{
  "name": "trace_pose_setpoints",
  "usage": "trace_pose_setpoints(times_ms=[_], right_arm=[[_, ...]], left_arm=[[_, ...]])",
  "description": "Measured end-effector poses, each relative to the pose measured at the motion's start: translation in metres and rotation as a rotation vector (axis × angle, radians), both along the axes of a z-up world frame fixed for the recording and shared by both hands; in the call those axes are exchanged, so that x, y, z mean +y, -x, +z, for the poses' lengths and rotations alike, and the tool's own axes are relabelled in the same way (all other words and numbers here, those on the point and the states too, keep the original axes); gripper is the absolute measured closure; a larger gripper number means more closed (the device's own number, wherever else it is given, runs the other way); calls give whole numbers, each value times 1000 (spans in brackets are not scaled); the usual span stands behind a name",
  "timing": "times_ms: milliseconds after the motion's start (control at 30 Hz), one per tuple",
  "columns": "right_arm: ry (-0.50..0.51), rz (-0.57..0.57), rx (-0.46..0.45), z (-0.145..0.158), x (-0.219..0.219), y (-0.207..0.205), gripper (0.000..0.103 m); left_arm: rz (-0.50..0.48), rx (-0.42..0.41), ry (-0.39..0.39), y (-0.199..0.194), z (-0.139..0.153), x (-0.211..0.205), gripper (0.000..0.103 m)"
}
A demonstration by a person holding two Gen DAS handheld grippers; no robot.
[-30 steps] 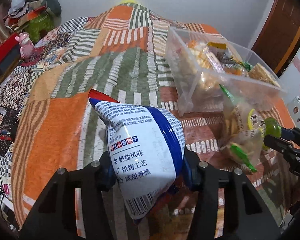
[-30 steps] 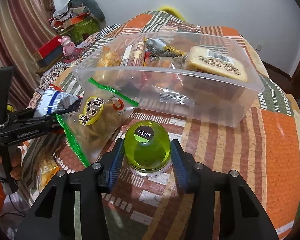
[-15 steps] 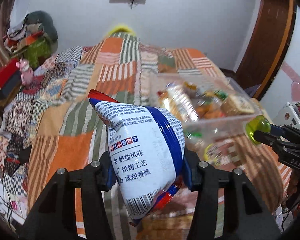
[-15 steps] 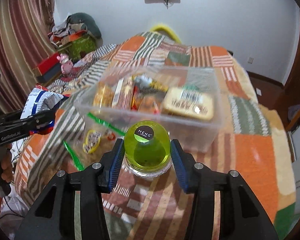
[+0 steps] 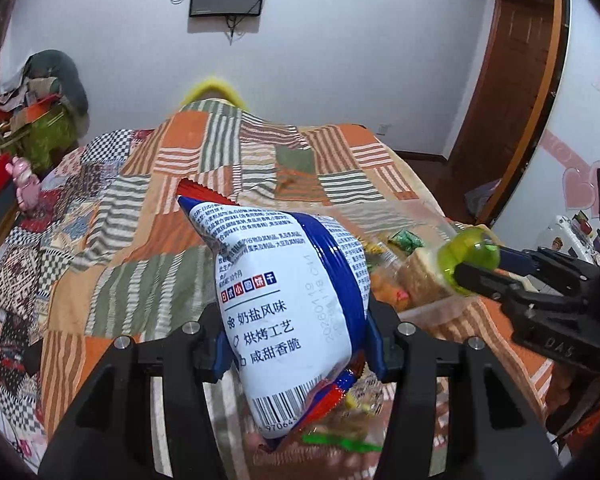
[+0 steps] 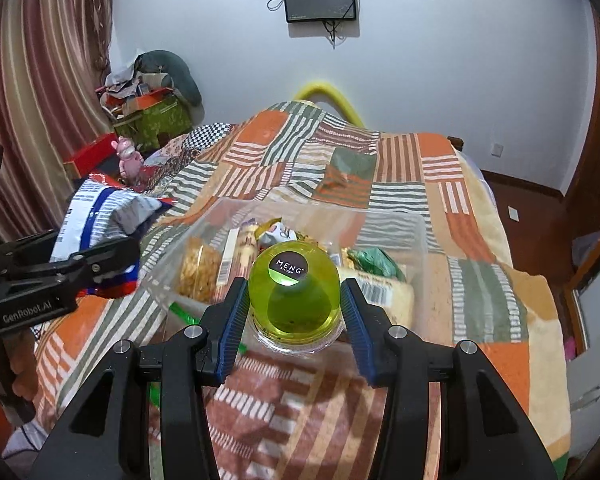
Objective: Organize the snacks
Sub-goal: 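Lower the biscuit bag and jelly cup into the clear box, open both tools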
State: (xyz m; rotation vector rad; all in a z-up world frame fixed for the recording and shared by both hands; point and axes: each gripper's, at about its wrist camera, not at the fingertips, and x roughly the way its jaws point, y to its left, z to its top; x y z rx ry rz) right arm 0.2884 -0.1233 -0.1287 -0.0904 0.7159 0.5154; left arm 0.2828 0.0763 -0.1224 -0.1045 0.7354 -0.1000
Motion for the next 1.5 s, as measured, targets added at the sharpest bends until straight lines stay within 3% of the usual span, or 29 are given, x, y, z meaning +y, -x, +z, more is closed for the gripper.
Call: trace_pose_setpoints(times_ms=[533,900,1067,1200,1500], right_arm=[[64,57,18,-22,30,-34,59],[86,67,16,-24,31,-33,59],[97,80,-20,-14,29,-26,58],[85,77,-20,-10,23,-19,55],[55,66,21,-10,14,-4,43]], left_arm=[[-6,55,35,-60,-38,-9,51],[-27,108,42,-71,-54,-14,49],[-29,111,62,-67,-50,-13,42],[-18,60,52,-56,-33,-10,34],[6,17,8,-17,-5,6,30]])
